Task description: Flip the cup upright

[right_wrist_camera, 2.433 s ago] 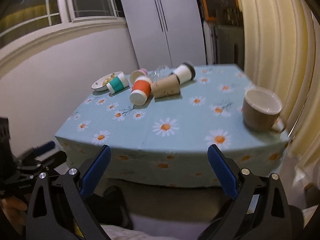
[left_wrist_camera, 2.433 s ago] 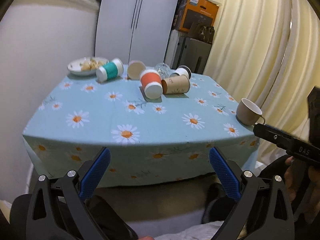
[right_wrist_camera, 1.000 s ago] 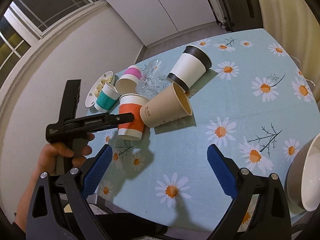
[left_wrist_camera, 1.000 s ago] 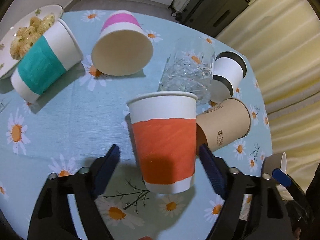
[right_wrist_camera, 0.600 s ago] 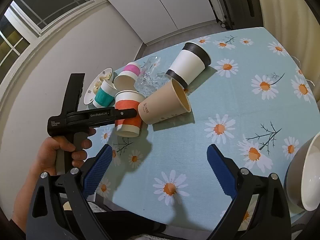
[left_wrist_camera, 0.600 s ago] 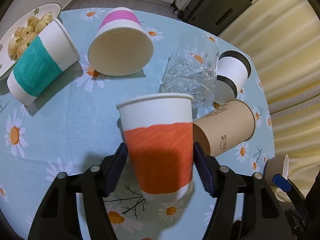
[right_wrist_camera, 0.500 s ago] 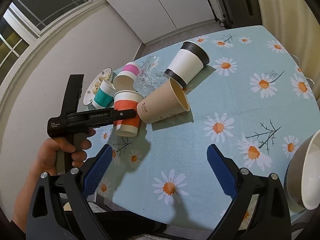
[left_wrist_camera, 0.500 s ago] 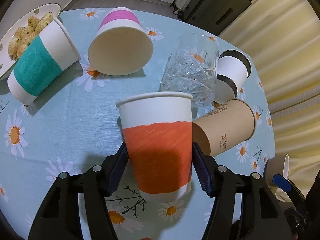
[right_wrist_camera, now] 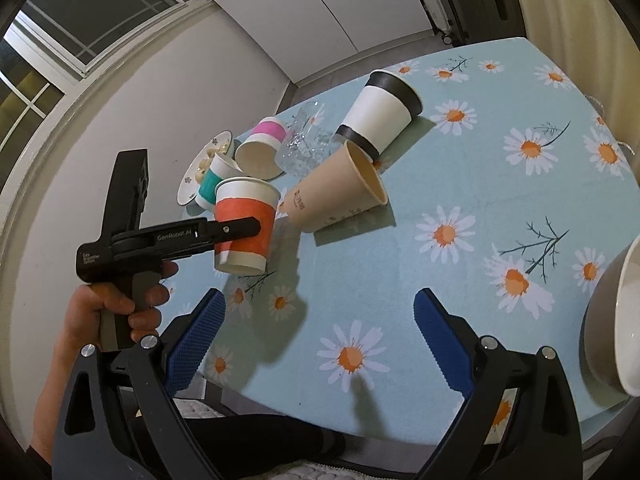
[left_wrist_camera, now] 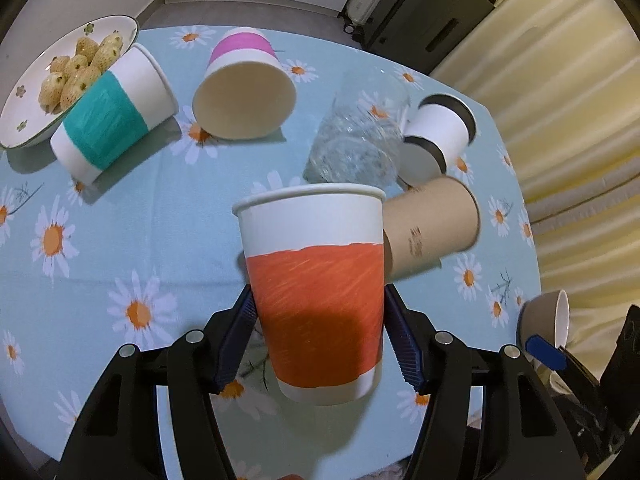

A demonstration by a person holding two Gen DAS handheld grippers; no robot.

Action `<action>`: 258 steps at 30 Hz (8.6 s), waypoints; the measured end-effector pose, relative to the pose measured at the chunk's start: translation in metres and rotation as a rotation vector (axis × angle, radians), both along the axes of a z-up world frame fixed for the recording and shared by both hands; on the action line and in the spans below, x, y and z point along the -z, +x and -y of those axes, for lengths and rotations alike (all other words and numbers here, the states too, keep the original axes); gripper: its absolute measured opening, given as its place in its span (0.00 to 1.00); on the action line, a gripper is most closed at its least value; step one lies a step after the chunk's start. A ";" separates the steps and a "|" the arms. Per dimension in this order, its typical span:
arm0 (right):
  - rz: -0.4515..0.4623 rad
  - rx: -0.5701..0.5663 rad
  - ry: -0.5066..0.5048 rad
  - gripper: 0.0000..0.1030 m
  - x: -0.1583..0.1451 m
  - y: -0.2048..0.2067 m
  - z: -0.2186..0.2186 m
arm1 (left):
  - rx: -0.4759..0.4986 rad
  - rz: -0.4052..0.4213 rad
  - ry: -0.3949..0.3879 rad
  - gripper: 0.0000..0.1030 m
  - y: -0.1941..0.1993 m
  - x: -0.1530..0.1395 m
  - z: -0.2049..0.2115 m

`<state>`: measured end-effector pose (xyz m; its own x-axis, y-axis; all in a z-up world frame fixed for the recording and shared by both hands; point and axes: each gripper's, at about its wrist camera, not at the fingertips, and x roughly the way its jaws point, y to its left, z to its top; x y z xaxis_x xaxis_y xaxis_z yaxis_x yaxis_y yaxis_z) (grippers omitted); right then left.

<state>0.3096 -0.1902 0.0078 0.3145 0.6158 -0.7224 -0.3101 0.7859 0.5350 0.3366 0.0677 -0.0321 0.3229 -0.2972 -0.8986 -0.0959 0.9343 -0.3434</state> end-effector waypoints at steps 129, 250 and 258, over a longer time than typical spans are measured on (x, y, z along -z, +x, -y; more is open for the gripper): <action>0.781 0.179 -0.284 0.63 0.051 -0.136 -0.105 | -0.145 0.284 -0.230 0.74 -0.215 0.001 -0.055; 0.759 0.112 -0.339 0.95 -0.022 -0.265 0.013 | 0.017 0.711 0.209 0.94 -0.342 -0.046 0.052; 0.754 0.108 -0.344 0.95 -0.021 -0.265 0.012 | 0.020 0.710 0.211 0.93 -0.342 -0.046 0.054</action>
